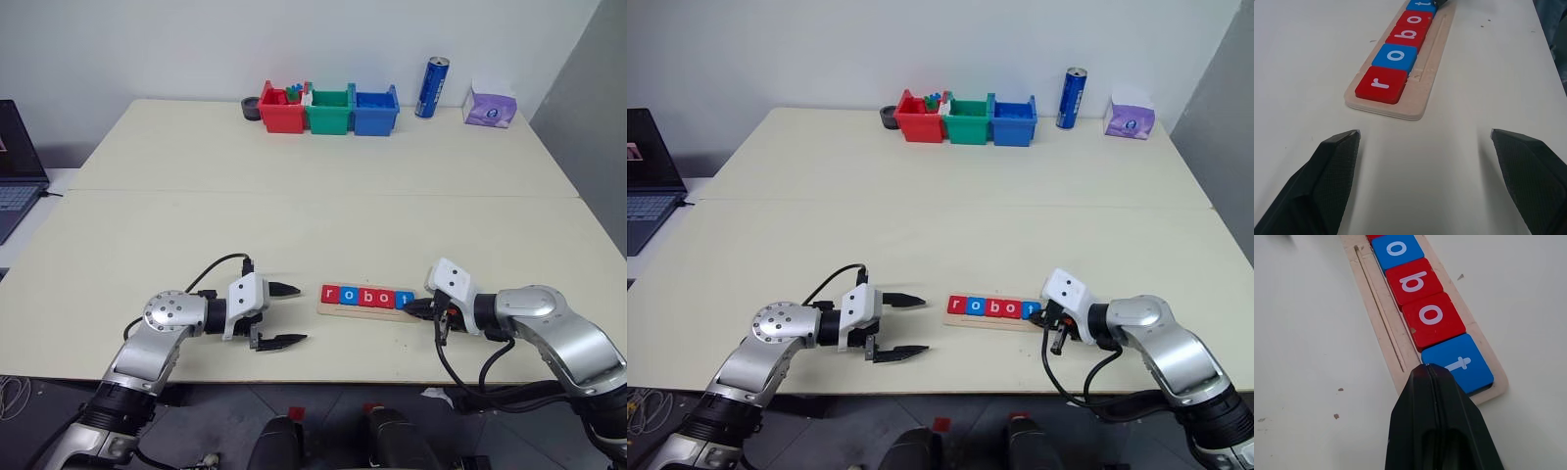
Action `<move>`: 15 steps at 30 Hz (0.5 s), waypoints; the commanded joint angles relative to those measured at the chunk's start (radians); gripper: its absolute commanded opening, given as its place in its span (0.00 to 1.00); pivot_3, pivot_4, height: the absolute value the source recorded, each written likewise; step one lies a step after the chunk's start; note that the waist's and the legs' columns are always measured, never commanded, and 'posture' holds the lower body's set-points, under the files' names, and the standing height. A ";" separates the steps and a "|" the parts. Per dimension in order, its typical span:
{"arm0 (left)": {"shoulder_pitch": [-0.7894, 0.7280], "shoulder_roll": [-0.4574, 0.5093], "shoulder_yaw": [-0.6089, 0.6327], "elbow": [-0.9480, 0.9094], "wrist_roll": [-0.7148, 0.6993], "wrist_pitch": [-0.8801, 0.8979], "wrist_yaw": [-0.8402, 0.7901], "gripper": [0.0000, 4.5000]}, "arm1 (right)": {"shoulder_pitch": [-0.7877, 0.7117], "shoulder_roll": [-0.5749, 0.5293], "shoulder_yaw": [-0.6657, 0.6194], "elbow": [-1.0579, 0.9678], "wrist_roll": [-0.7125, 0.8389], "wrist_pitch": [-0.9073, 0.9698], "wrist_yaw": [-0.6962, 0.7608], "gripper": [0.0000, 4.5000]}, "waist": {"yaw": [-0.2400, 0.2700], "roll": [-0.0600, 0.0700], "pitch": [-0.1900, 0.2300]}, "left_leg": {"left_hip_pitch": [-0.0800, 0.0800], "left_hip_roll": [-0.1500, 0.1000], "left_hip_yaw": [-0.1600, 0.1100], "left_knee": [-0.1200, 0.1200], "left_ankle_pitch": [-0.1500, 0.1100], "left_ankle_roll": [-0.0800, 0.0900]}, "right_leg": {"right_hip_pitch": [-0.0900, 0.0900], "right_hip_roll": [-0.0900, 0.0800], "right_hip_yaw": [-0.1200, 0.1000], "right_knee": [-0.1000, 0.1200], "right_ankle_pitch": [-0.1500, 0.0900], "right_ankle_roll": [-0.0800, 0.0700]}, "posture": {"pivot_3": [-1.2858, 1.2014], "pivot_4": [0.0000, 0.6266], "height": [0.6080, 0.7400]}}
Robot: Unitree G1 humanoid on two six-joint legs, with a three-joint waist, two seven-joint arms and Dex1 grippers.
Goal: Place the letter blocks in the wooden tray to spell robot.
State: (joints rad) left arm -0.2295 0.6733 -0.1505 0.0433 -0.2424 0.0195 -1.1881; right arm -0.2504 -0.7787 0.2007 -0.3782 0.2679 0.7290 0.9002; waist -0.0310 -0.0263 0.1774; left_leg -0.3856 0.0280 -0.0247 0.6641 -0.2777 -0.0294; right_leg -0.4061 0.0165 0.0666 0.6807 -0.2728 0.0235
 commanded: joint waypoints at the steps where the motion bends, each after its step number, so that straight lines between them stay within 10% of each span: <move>1: 0.000 0.001 0.035 -0.043 -0.030 0.022 0.015 1.00 | 0.005 -0.033 -0.082 -0.084 0.078 0.005 0.049 0.00 | 0.000 0.000 0.000 | 0.000 0.000 0.000 0.000 0.000 0.000 | 0.000 0.000 0.000 0.000 0.000 0.000 | 0.52 0.24 1.00; 15: -0.012 0.055 0.094 -0.073 -0.034 0.071 0.042 1.00 | 0.052 -0.172 -0.299 -0.159 0.283 0.024 0.160 0.86 | 0.001 0.000 0.000 | 0.000 0.000 0.000 0.000 0.000 0.000 | 0.000 0.000 0.000 0.000 0.000 0.000 | 0.52 0.24 1.00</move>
State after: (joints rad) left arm -0.2222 0.7193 -0.0794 -0.0053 -0.2685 0.0938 -1.1461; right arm -0.1881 -0.9421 -0.0662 -0.5180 0.5251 0.7708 1.0430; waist -0.0300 -0.0267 0.1774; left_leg -0.3855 0.0280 -0.0246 0.6642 -0.2777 -0.0294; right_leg -0.4059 0.0164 0.0662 0.6805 -0.2729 0.0238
